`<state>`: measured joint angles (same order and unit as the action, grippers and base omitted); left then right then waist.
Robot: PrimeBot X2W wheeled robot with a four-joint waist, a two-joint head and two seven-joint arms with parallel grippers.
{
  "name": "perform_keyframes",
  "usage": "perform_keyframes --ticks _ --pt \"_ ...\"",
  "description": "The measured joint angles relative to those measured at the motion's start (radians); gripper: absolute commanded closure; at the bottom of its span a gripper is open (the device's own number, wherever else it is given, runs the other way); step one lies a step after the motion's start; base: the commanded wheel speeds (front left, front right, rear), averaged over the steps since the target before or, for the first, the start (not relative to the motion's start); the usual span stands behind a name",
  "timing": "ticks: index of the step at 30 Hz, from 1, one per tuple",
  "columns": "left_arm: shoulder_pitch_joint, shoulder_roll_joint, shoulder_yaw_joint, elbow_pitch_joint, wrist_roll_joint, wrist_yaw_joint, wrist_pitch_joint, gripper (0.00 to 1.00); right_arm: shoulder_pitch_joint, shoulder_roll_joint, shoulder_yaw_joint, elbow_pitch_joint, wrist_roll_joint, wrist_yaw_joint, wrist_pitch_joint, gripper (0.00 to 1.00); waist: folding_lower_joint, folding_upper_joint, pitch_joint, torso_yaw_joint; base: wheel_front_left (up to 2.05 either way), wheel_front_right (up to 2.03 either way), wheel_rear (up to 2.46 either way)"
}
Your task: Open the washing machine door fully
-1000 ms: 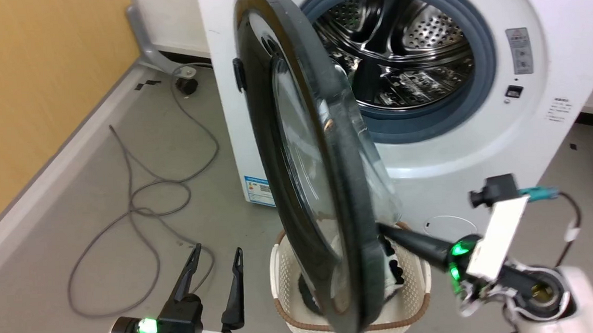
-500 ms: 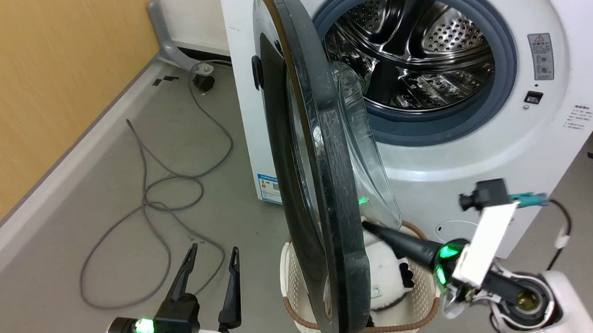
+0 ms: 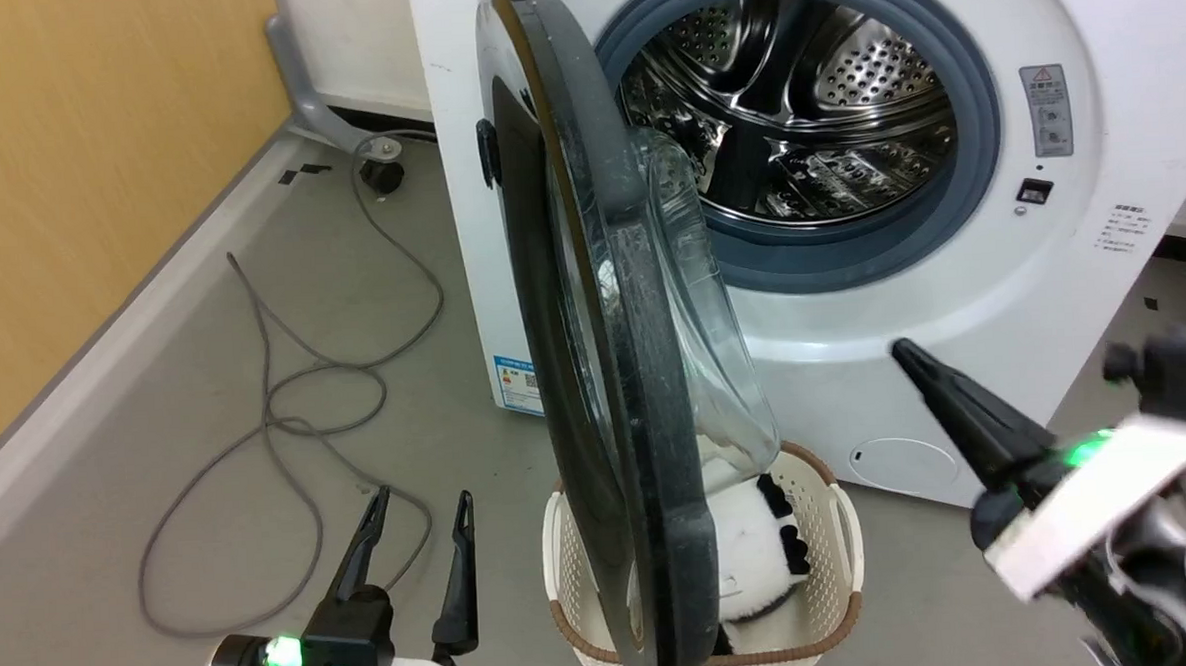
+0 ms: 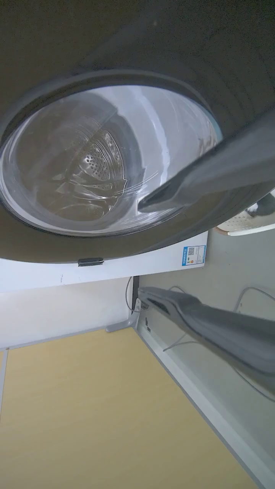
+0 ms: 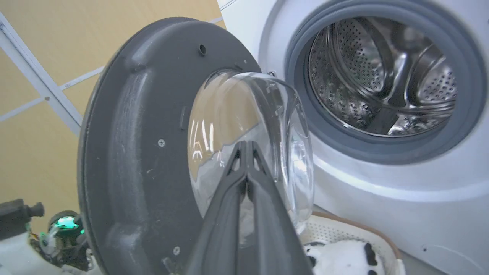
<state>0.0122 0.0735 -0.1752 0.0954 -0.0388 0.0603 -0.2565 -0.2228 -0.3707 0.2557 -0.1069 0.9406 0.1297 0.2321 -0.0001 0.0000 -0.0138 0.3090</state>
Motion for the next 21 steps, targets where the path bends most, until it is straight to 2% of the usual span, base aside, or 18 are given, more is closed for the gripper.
perform_keyframes --ticks 3,7,10,14,17,21 --pt "0.006 -0.002 0.005 -0.002 -0.009 -0.002 0.000 0.00 0.021 -0.074 0.046 0.021 -0.161 0.000 -0.172 1.00 0.0000 0.0000 -0.003 -0.012 0.00 0.00 0.00" --pt "0.010 -0.003 0.012 -0.003 -0.013 -0.010 0.000 0.00 0.071 -0.070 0.021 0.087 -0.331 0.000 -0.352 1.00 0.0000 0.0000 -0.007 -0.030 0.00 0.00 0.00" --pt "0.017 -0.002 0.022 -0.005 -0.013 -0.012 0.000 0.00 0.124 -0.013 -0.044 0.116 -0.425 0.000 -0.424 1.00 0.0000 0.0000 -0.009 -0.047 0.00 0.00 0.00" --pt "0.030 -0.002 0.029 -0.009 -0.013 -0.021 0.000 0.00 0.196 0.095 -0.159 0.120 -0.544 0.000 -0.465 1.00 0.0000 0.0000 -0.008 -0.071 0.00 0.00 0.00" --pt "0.030 -0.002 0.033 -0.016 -0.013 -0.021 0.000 0.00 0.250 0.184 -0.228 0.096 -0.600 0.000 -0.479 1.00 0.0000 0.0000 -0.003 -0.089 0.00 0.00 0.00" --pt "0.031 -0.002 0.035 -0.021 -0.011 -0.029 0.000 0.00 0.304 0.253 -0.267 0.067 -0.644 0.000 -0.484 1.00 0.0000 0.0000 0.004 -0.115 0.00 0.00 0.00"
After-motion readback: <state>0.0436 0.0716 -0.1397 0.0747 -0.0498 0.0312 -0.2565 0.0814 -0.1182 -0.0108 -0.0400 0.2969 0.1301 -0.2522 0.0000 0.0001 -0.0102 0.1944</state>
